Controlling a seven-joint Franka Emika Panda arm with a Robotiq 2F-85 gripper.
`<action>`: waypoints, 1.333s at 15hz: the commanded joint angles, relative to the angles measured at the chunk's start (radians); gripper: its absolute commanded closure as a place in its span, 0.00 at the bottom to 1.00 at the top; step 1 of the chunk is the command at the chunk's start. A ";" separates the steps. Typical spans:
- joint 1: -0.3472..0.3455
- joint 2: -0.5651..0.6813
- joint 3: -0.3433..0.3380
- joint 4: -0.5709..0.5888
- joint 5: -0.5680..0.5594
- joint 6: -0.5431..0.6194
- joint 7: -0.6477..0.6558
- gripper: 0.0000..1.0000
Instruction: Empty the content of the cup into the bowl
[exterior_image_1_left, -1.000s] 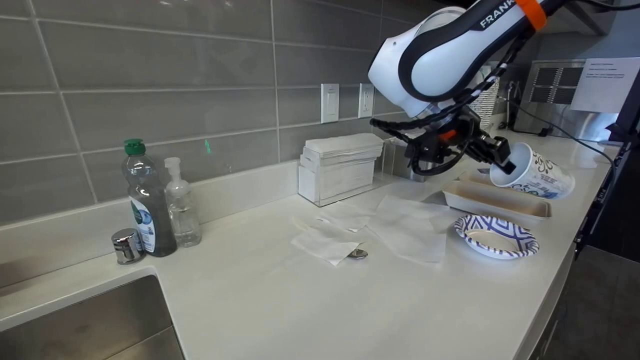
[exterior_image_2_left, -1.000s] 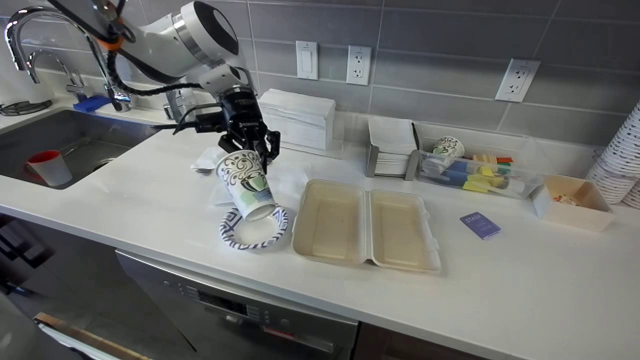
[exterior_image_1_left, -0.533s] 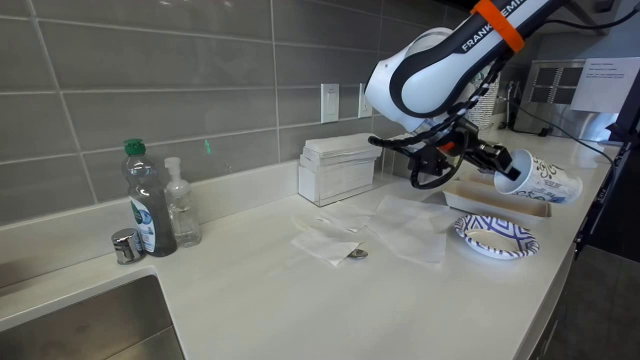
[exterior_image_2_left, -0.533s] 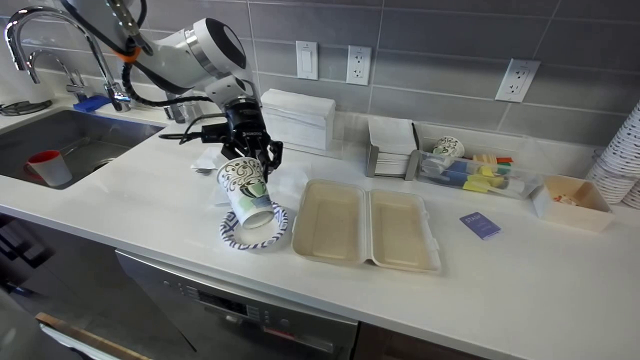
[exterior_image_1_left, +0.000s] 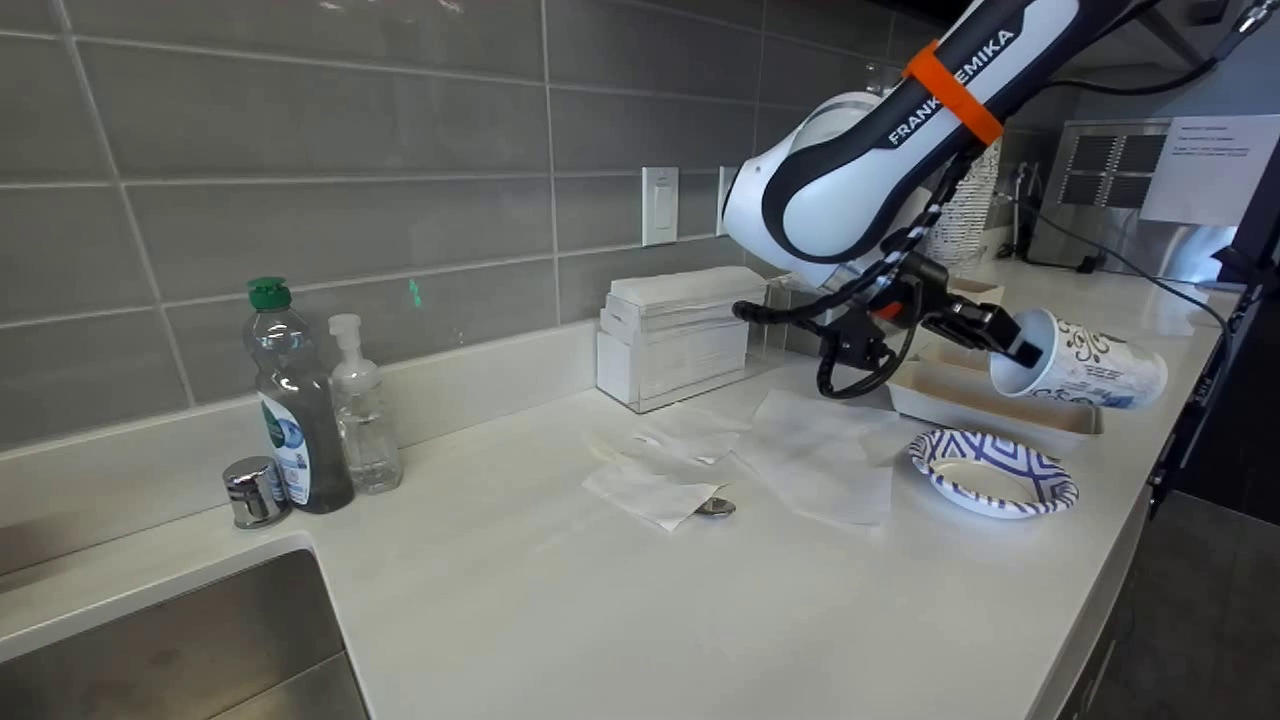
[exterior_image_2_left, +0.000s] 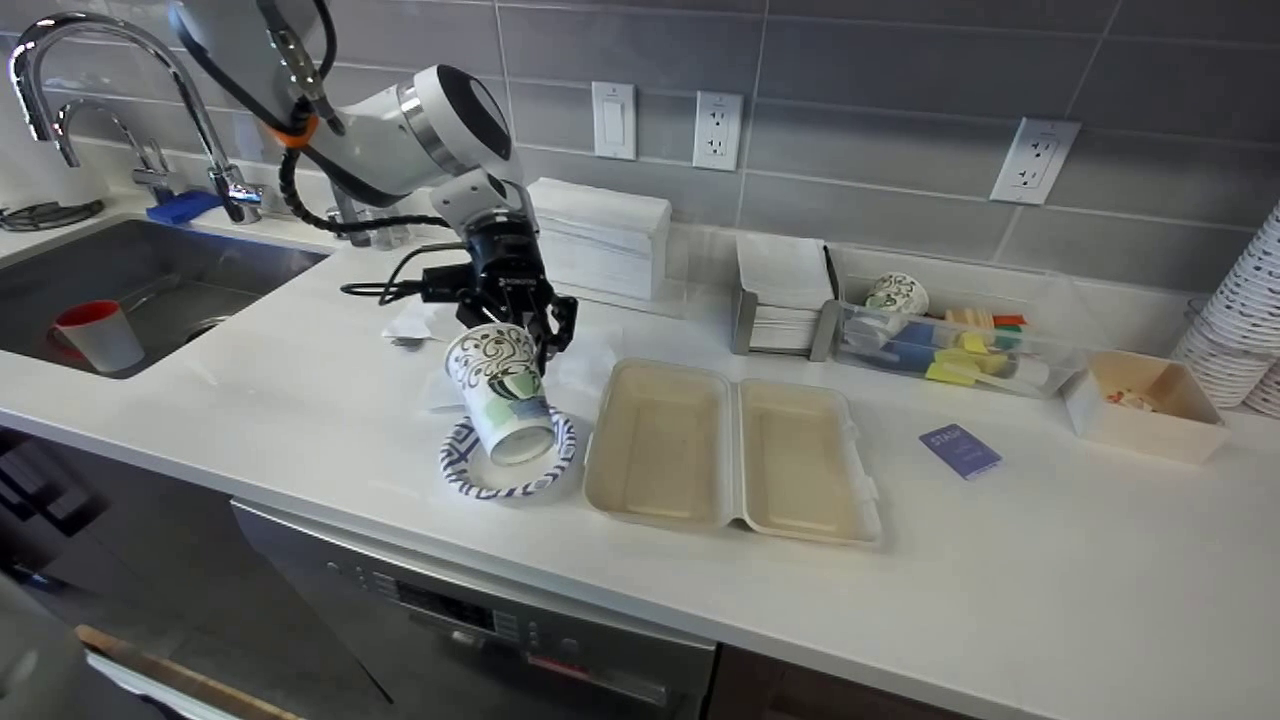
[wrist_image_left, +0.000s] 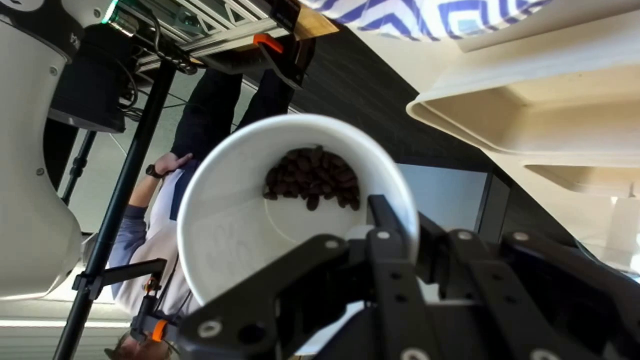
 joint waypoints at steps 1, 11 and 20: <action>0.026 0.071 -0.022 0.069 -0.029 -0.061 0.022 0.98; 0.033 0.095 -0.023 0.110 -0.028 -0.077 0.002 0.98; 0.055 0.254 -0.036 0.233 -0.019 -0.218 0.026 0.98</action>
